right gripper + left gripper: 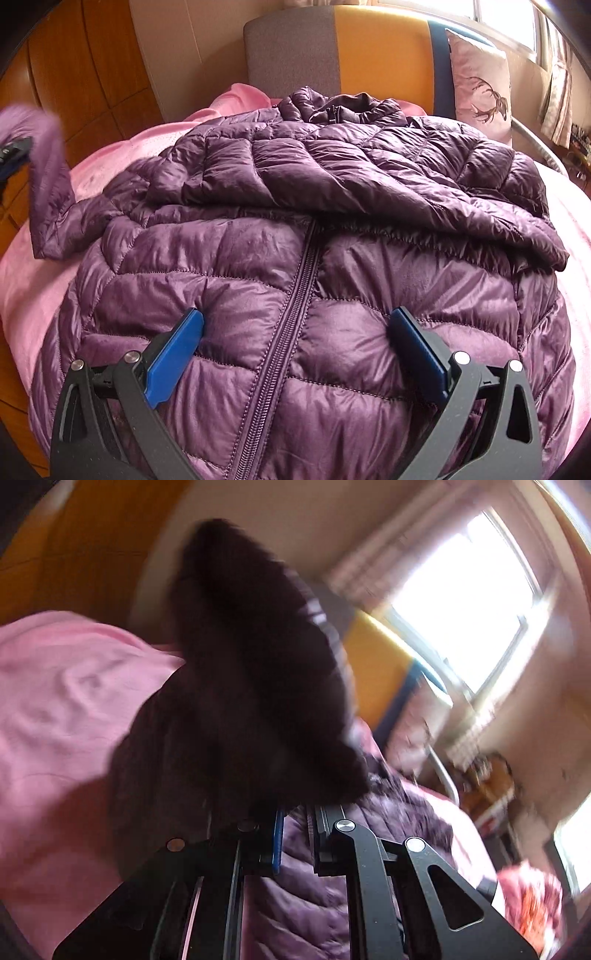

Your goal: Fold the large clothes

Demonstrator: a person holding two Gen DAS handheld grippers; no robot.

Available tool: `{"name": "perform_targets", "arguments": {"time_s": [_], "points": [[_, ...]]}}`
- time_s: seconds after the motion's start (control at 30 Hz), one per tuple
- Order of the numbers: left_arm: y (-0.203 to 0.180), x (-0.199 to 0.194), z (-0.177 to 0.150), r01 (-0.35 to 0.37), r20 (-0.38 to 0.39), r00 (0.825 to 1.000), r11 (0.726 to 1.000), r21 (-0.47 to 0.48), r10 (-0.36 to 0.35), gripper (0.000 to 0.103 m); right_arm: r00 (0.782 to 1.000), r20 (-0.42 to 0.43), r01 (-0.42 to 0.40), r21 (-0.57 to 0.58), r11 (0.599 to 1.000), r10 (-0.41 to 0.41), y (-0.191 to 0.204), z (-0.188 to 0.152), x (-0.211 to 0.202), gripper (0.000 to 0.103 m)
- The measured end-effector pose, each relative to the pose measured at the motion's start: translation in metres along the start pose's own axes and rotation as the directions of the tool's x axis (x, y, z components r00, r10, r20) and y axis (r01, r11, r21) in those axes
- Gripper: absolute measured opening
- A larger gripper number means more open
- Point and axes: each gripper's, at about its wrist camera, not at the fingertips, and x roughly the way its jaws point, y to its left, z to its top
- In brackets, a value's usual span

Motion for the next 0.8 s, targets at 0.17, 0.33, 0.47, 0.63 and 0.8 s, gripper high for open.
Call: {"name": "perform_targets", "arguments": {"time_s": [0.17,0.33,0.47,0.63,0.8], "points": [[-0.062,0.057,-0.048,0.083,-0.194,0.980,0.981,0.173,-0.048,0.013,0.998,0.010,-0.065,0.079,0.995,0.064,-0.015,0.002,-0.010,0.099],[-0.072,0.076,-0.074,0.126,-0.281,0.958,0.970,0.208,-0.065,0.068,0.992,0.015,-0.129,0.151,0.980,0.128,-0.032,0.007,-0.024,0.090],[-0.067,0.067,-0.078,0.129,-0.268,0.961,0.972,0.196,-0.073,0.068,0.977,0.032,-0.212,0.236,0.948,0.210,-0.042,0.016,-0.030,0.080],[-0.048,0.045,-0.085,0.113,-0.246,0.966,0.983,0.145,-0.075,0.068,0.960,0.033,-0.278,0.210,0.937,0.277,-0.018,0.042,-0.022,0.075],[-0.029,0.033,-0.095,0.096,-0.250,0.966,0.990,0.102,-0.068,0.068,0.955,-0.050,-0.282,0.161,0.946,0.294,0.022,0.069,0.019,0.068]]}}
